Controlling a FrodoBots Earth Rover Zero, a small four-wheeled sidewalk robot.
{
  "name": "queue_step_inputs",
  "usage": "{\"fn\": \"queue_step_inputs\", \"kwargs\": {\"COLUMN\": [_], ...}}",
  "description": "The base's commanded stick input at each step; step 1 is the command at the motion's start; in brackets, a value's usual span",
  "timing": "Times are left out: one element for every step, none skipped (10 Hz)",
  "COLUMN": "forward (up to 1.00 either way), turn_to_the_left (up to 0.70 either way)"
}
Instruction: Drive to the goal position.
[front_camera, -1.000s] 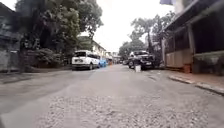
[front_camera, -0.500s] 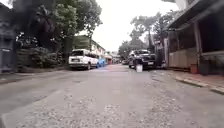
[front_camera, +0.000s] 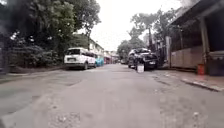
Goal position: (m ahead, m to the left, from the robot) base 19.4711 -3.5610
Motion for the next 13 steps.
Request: {"fn": "queue_step_inputs", "kwargs": {"forward": [1.00,1.00,1.00,1.00,1.00,1.00,1.00,1.00,1.00,1.00,1.00,1.00,1.00], "turn_to_the_left": [0.00,0.00,0.00,0.00,0.00,0.00,0.00,0.00,0.00,0.00,0.26,0.07,0.00]}}
